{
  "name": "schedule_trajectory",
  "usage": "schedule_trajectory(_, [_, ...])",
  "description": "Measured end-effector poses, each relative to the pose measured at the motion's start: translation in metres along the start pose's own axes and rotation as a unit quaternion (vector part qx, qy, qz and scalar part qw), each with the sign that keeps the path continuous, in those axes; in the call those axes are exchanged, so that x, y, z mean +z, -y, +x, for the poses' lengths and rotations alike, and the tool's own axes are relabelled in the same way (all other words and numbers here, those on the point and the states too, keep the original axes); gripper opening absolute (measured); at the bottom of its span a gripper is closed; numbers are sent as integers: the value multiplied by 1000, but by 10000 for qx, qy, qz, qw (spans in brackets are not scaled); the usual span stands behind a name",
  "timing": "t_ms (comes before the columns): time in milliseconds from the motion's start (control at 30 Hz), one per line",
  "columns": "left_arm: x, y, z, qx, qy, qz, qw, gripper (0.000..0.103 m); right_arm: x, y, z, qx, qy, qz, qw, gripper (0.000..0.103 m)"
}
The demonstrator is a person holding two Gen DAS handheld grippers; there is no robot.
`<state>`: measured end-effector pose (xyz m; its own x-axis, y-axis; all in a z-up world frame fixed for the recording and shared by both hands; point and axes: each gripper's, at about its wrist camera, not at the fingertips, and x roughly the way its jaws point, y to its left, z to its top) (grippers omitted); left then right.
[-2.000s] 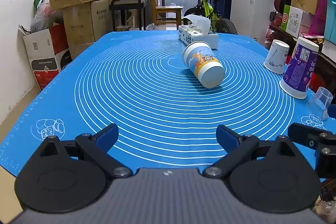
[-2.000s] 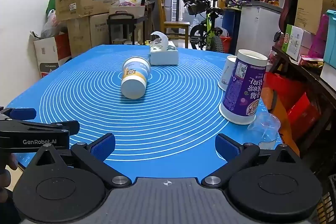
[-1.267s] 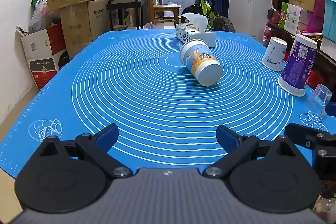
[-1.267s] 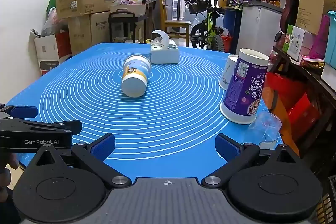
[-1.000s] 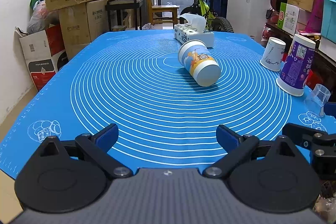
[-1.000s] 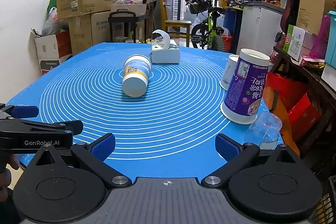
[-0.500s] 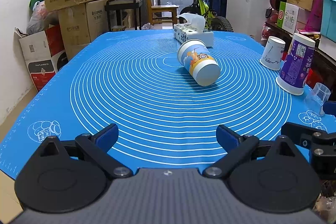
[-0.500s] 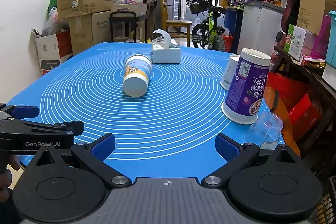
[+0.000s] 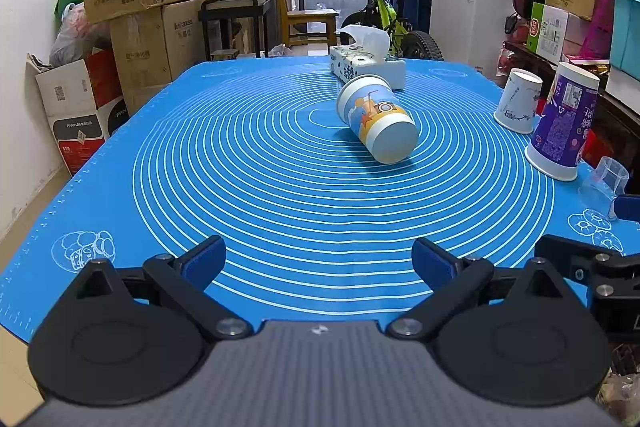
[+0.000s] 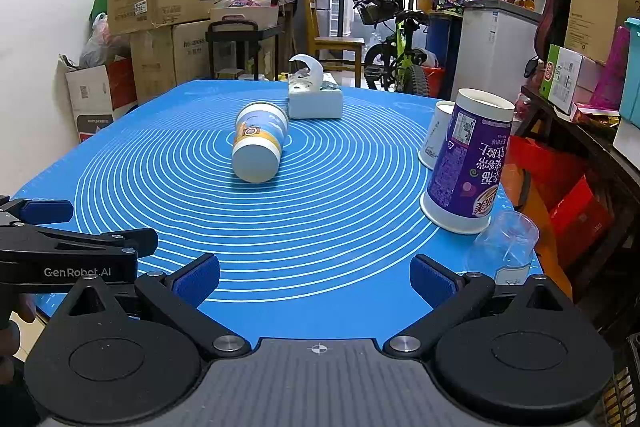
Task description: Flip cup upside down
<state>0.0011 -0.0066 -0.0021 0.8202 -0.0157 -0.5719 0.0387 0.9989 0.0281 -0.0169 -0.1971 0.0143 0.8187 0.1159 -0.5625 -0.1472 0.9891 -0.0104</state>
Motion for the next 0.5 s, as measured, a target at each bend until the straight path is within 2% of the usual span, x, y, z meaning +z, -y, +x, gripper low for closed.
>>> schedule_trajectory(500, [0,1,0,4,-22,39,10000,98,0,1,0,14,-11,8,10000,101])
